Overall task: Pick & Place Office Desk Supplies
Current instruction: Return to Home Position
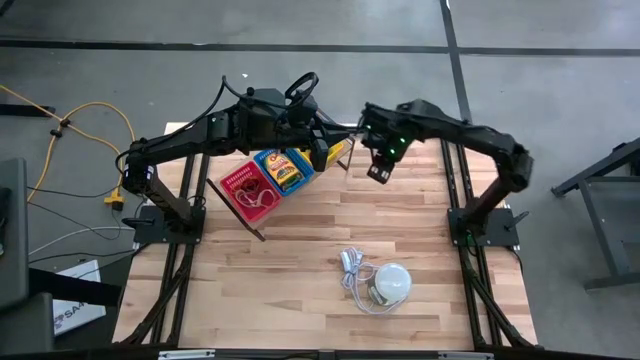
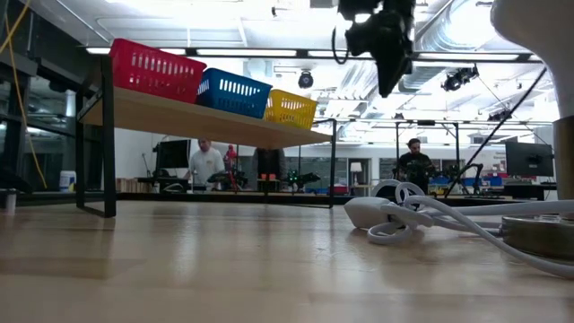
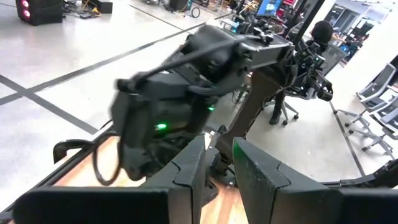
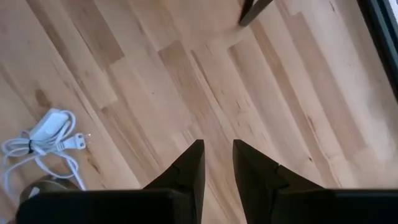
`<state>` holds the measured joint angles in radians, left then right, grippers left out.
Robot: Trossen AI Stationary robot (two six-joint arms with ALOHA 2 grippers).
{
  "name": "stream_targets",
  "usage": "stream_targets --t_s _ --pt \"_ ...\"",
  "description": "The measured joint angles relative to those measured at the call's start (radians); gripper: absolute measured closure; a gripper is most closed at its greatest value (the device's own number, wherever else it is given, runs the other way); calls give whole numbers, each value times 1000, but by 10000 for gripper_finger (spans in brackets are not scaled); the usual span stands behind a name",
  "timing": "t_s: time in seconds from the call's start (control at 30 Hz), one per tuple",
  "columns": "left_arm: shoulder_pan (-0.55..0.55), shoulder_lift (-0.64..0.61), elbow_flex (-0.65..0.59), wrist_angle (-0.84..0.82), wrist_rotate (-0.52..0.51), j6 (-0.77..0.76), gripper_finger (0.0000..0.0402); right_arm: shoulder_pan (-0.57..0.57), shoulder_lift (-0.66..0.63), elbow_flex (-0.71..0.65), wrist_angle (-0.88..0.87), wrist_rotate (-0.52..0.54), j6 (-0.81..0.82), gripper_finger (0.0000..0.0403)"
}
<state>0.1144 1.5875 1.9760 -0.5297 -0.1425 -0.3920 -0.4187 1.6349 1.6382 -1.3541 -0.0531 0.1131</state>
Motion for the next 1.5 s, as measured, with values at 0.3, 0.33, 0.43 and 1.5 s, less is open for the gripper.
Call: stream_targets --t_s 0.3,0.33,0.43,1.5 --pt "0 0 0 0 0 0 323 1 -253 -369 246 -44 103 333" --pt "0 0 0 0 0 0 323 0 -283 -405 263 -44 111 333" --pt "0 0 0 0 0 0 323 0 -366 -510 338 -37 144 333" --pt "0 0 0 0 0 0 323 133 -836 -1164 1179 29 302 333"
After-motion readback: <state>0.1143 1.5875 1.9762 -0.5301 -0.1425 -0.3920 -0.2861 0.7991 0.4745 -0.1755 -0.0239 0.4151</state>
